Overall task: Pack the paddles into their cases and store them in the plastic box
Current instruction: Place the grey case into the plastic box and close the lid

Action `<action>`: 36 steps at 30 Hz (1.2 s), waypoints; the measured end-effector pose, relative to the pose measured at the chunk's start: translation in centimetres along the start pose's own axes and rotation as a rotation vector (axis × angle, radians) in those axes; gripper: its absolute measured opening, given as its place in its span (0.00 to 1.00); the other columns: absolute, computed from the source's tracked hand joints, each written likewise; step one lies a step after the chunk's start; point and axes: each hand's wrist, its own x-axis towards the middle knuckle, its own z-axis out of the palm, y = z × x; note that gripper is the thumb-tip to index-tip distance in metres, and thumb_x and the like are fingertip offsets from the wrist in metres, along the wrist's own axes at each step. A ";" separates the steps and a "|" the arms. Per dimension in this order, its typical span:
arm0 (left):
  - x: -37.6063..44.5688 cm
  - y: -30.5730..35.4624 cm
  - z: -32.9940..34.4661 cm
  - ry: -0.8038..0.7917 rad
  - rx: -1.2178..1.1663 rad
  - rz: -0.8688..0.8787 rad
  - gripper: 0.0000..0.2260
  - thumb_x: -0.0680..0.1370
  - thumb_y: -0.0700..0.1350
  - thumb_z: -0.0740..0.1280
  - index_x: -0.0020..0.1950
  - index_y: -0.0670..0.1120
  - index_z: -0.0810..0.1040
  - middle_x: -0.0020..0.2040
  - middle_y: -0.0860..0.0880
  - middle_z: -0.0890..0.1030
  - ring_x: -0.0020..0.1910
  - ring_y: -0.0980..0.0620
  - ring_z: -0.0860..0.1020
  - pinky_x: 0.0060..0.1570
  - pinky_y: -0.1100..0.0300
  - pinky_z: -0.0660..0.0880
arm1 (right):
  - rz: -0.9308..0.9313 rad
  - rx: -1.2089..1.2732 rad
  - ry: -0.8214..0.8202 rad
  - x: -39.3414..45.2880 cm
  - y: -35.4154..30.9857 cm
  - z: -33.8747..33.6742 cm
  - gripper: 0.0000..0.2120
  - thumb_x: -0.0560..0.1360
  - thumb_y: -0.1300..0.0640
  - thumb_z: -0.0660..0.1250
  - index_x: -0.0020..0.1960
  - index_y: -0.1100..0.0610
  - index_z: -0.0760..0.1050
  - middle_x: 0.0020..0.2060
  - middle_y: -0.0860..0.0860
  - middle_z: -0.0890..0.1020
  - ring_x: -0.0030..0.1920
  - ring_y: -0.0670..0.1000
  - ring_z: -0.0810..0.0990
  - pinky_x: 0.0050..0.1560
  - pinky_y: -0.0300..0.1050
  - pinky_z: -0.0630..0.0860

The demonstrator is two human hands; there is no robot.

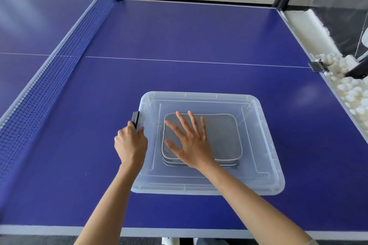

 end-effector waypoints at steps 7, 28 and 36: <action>-0.5 0.8 0.4 -0.007 0.106 -0.013 0.12 0.79 0.40 0.61 0.61 0.36 0.74 0.39 0.38 0.80 0.38 0.36 0.78 0.34 0.53 0.69 | 0.004 -0.010 -0.008 0.0 -0.2 -0.3 0.30 0.74 0.30 0.38 0.74 0.36 0.45 0.78 0.47 0.46 0.77 0.56 0.39 0.73 0.66 0.39; -6.6 10.6 6.2 -0.349 0.143 0.725 0.25 0.79 0.59 0.53 0.76 0.58 0.55 0.78 0.44 0.49 0.76 0.41 0.41 0.71 0.38 0.38 | 0.397 0.419 0.363 -5.3 10.2 -6.0 0.16 0.75 0.65 0.64 0.63 0.63 0.74 0.67 0.59 0.72 0.69 0.58 0.68 0.71 0.48 0.62; -7.1 10.8 8.4 -0.319 0.294 0.797 0.25 0.78 0.65 0.43 0.75 0.64 0.45 0.78 0.45 0.41 0.75 0.39 0.35 0.71 0.39 0.33 | 0.923 0.774 0.119 -8.0 16.5 -5.7 0.26 0.79 0.45 0.58 0.73 0.56 0.62 0.69 0.53 0.70 0.65 0.53 0.71 0.62 0.48 0.67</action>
